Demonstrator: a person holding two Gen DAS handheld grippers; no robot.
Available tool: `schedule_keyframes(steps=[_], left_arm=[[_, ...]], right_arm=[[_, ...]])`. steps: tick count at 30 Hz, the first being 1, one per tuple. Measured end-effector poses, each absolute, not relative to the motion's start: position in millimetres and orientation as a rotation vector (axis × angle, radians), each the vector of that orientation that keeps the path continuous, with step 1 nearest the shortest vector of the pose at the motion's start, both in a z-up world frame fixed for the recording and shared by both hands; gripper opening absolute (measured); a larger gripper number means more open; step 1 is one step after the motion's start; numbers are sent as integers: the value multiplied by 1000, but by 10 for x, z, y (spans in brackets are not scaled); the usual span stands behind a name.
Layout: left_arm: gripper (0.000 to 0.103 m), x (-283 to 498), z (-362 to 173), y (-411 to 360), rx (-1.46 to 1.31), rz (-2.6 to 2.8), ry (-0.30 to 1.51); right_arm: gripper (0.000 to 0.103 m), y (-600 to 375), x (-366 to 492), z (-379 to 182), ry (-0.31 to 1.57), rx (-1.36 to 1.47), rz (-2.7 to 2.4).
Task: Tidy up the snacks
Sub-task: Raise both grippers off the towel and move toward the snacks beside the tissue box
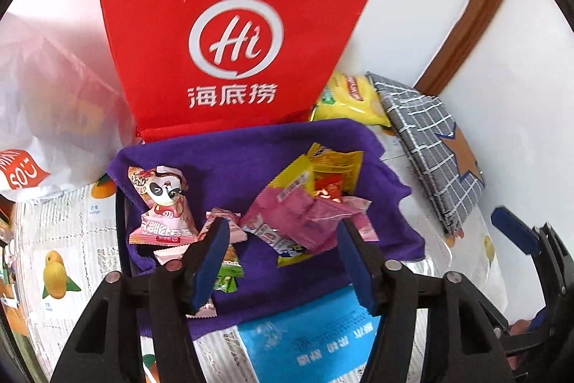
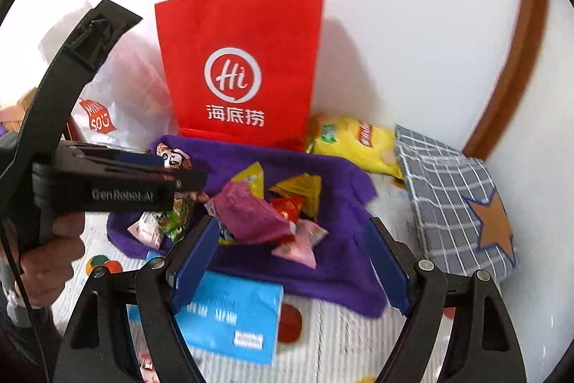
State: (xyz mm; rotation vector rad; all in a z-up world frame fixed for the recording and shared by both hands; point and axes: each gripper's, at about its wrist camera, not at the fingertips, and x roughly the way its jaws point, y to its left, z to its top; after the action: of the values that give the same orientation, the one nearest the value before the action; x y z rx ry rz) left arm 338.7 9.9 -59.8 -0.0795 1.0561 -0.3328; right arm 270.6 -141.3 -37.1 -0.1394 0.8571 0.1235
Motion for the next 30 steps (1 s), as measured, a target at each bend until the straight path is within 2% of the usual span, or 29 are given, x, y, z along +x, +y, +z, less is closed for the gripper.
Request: schedule_keyframes(steps=[6,30], left_arm=[[68,3170,-395,24,-57,-328,1017],[69,1868,-529,178,-40,-232,1056]], right_arm=[[82,-1636,2329,-250,862,-82,79],[82,-1738,1354,-405,889,-32,127]])
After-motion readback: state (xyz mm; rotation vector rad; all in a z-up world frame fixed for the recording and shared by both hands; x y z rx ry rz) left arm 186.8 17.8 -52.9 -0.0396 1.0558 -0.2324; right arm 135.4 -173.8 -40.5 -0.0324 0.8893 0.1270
